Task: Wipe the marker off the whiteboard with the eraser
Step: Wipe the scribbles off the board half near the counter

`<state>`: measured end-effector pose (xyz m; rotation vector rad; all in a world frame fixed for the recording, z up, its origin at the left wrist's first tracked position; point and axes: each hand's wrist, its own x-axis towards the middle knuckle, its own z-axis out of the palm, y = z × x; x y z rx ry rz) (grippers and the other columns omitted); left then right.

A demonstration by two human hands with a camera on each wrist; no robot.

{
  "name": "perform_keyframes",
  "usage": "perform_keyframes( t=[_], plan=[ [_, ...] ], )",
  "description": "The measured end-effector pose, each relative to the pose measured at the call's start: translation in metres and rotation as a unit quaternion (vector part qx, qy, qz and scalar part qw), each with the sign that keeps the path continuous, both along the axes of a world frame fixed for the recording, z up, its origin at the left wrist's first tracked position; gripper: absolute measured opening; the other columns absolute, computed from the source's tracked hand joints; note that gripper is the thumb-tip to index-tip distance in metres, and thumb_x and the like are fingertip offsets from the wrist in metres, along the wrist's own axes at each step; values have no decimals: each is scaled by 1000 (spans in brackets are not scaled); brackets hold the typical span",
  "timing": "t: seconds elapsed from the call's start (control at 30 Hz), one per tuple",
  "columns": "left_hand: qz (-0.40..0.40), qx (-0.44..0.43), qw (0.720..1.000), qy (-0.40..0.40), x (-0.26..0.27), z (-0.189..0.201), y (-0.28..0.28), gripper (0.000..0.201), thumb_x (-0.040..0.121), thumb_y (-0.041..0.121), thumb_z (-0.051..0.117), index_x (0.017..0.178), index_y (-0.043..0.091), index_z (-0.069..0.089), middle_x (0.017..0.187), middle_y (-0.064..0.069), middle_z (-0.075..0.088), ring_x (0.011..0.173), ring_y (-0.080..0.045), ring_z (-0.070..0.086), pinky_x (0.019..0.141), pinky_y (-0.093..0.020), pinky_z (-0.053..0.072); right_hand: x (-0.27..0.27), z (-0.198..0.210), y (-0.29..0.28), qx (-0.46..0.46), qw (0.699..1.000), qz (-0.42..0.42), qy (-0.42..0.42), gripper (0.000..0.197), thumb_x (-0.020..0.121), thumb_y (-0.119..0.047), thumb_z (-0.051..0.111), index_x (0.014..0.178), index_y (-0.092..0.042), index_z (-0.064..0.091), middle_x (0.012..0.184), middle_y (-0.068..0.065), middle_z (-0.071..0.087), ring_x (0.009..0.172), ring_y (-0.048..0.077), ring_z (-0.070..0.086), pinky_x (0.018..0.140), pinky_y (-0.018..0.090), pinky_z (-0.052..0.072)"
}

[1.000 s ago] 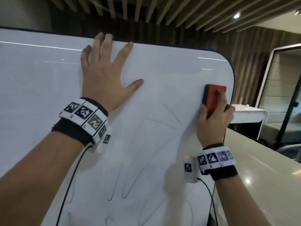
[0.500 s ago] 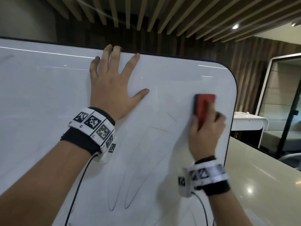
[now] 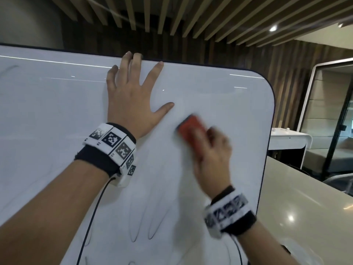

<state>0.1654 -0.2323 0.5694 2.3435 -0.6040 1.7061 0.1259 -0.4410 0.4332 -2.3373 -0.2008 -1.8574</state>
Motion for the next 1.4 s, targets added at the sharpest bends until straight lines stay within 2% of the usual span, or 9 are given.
perform_keyframes(
  t=[0.13,0.37,0.57,0.67,0.8,0.9,1.07,1.17,1.4],
  plan=[
    [5,4,1000,5,0,1,0,84,89,76,45,157,31,25,163,-15,22,154,-35,17,122,-58,17,-19,-57,-1,-163,983,19,85,47,89,-18,68,134,-32,61,127,14,53,107,41,55,90,50,43],
    [7,5,1000,10,-3,1,0,84,89,74,45,157,29,26,164,-16,22,154,-36,16,123,-58,16,-7,61,-51,195,980,6,-38,60,91,-22,63,149,-24,46,129,22,46,108,39,47,97,50,39],
    [11,10,1000,14,-4,2,1,85,89,74,47,158,29,26,164,-17,20,154,-37,16,123,-58,16,-12,-78,21,-116,989,34,84,49,90,-21,68,137,-28,56,127,17,51,109,40,52,91,53,44],
    [15,13,1000,16,-4,2,1,85,89,73,47,158,29,25,164,-17,20,154,-37,15,122,-58,15,-16,-60,-4,-160,983,40,85,50,88,-22,70,135,-32,55,125,15,52,105,39,53,89,47,42],
    [16,18,1000,19,-6,2,1,85,89,74,46,158,30,24,165,-17,19,155,-36,14,123,-58,15,-13,23,-61,86,996,19,-27,59,87,-22,66,145,-23,51,122,24,49,104,40,50,94,45,39],
    [20,17,999,23,-7,2,1,85,89,74,45,158,30,23,165,-16,18,155,-36,13,123,-57,14,-7,32,-63,219,974,13,-60,59,92,-25,63,149,-21,47,125,26,47,107,41,49,97,42,36],
    [20,20,999,30,-6,3,1,85,89,74,46,158,30,23,165,-17,17,155,-36,13,123,-57,13,-10,-83,16,-90,993,33,66,50,91,-23,62,139,-27,50,126,19,50,107,40,51,90,52,45],
    [22,19,999,26,-5,3,1,85,89,74,46,158,30,23,165,-17,17,155,-36,13,123,-58,14,-18,-77,2,-161,982,49,87,43,94,-25,63,136,-33,55,126,14,51,106,37,52,89,48,43],
    [11,10,1000,21,-5,2,1,85,88,72,48,158,30,25,165,-16,19,155,-36,14,123,-58,15,-3,22,-25,215,975,26,-57,58,91,-24,64,147,-20,48,120,22,48,101,35,47,94,48,41]
  ],
)
